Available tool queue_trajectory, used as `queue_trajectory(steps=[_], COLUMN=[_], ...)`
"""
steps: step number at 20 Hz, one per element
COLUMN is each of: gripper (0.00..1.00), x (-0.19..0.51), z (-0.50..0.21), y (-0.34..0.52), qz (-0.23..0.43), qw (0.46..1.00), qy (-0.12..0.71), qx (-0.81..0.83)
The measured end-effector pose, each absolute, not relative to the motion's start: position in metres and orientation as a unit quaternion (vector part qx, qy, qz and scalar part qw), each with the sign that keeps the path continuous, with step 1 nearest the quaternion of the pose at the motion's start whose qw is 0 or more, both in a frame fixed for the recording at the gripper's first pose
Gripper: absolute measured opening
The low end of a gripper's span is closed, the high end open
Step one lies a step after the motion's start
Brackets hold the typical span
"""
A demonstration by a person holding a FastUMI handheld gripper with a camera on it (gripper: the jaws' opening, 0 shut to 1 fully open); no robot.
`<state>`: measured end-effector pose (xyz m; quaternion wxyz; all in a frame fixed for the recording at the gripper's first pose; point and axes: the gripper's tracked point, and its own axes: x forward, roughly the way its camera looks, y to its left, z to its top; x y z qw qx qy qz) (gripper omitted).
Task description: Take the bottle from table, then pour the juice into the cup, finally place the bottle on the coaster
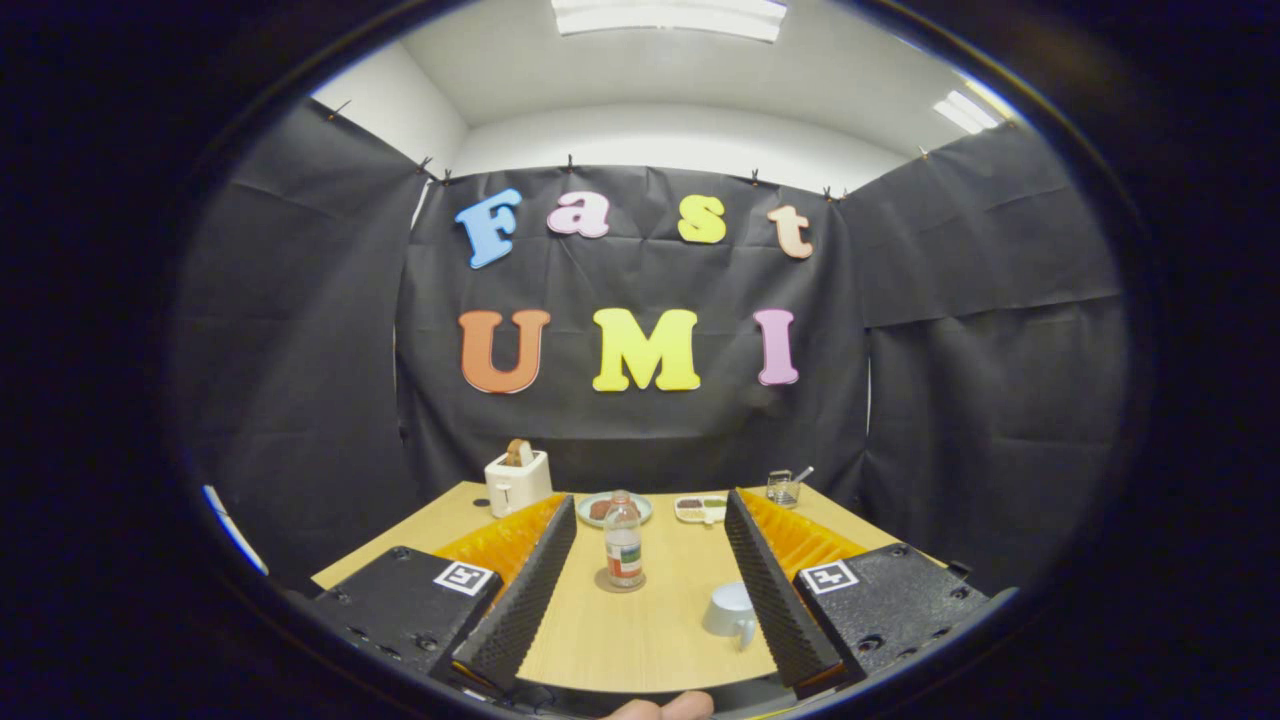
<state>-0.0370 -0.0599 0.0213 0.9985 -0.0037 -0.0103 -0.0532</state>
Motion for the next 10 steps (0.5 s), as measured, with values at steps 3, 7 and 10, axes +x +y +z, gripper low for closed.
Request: queue_trajectory(steps=[3, 7, 10], gripper=[0.96, 0.96, 0.96], x=[-0.041, -0.04, -0.037], z=[0.025, 0.019, 0.02], y=[-0.056, -0.053, -0.046], qz=[-0.043, -0.032, -0.02], qw=[0.999, 0.999, 1.0], qy=[-0.017, -0.016, -0.017], qx=[-0.002, 0.005, 0.007])
